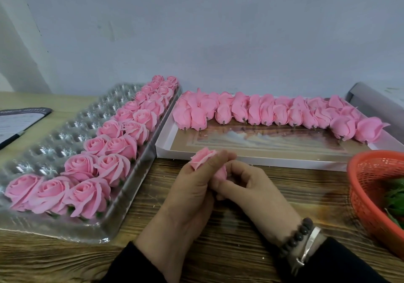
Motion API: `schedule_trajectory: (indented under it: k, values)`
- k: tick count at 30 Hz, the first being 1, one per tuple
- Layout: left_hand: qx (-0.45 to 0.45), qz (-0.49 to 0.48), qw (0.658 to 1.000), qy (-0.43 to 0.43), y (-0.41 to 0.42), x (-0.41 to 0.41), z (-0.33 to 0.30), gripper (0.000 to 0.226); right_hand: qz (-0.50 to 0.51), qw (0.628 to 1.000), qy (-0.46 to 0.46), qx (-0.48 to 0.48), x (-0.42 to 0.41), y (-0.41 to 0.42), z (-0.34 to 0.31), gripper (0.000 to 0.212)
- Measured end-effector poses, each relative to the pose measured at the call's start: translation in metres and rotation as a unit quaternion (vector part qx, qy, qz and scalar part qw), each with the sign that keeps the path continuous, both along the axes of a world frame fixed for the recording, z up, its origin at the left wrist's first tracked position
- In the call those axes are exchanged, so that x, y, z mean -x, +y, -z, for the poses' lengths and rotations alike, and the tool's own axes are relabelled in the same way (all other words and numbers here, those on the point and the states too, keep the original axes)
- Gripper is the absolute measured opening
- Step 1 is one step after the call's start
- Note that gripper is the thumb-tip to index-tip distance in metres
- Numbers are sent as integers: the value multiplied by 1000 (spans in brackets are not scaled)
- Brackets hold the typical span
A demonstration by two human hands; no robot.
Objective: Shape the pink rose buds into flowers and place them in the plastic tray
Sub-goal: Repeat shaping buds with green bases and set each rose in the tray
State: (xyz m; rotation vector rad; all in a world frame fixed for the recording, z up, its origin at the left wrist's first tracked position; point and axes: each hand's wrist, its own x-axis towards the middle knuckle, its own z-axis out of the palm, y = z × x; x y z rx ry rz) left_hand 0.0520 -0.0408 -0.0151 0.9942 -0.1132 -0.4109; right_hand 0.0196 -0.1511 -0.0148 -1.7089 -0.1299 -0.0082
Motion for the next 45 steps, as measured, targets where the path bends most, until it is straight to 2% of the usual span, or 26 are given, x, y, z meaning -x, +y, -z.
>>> schedule_trajectory:
  k: [4, 7, 8, 10, 13, 14, 16, 18, 21, 23, 25, 29, 32, 34, 38, 41, 42, 45]
  values:
    - [30, -31, 999, -5, -3, 0, 2, 31, 23, 999, -27, -4, -1, 5, 3, 26]
    - [24, -20, 999, -7, -3, 0, 2, 44, 39, 998, -40, 1, 0, 5, 1, 19]
    - [21, -11, 1000, -6, -2, 0, 2, 41, 31, 999, -29, -3, 0, 3, 0, 15]
    - [0, 0, 1000, -9, 1, -2, 3, 19, 5, 1000, 3, -10, 0, -2, -1, 10]
    - [-10, -18, 1000, -16, 3, -4, 4, 18, -21, 999, 25, -10, 1, -3, -1, 9]
    - [-12, -32, 999, -28, 3, -4, 3, 22, -12, 1000, 17, -14, 1, -2, -1, 10]
    - [-37, -85, 992, -83, 3, -4, 3, 43, 39, 998, -17, -46, 0, 0, -1, 9]
    - [-95, -148, 971, -162, 4, -4, 3, 51, 93, 992, -58, -57, -2, -1, 0, 8]
    - [-207, -189, 927, -249, 2, -4, 1, 27, 102, 987, -116, -35, -1, -4, -3, 18]
    - [-249, -182, 913, -269, 0, -3, 1, 38, 71, 990, -123, 5, 1, -3, -5, 26]
    - [-287, -165, 898, -289, -1, -2, 4, 59, 46, 990, -123, 49, 2, -2, -6, 34]
    - [-361, -124, 857, -346, -2, -2, 9, 84, 25, 987, -130, 95, 1, -6, -11, 47]
    - [-390, -84, 838, -372, -3, -2, 11, 93, 3, 987, -120, 104, 0, -10, -13, 47]
    - [-401, -66, 831, -381, -4, -1, 11, 95, -4, 988, -110, 110, -1, -13, -13, 40]
    - [-380, -58, 846, -369, -5, 1, 9, 98, -5, 991, -91, 99, -4, -17, -10, 21]
    - [-372, -53, 870, -320, -3, 0, 7, 99, 13, 990, -97, 97, -5, -20, -9, 22]
    - [-374, -44, 878, -297, -2, 0, 7, 93, 17, 990, -102, 98, -5, -21, -9, 24]
    - [-380, 4, 887, -263, -2, 2, 4, 55, 9, 985, -123, 120, -4, -21, -11, 26]
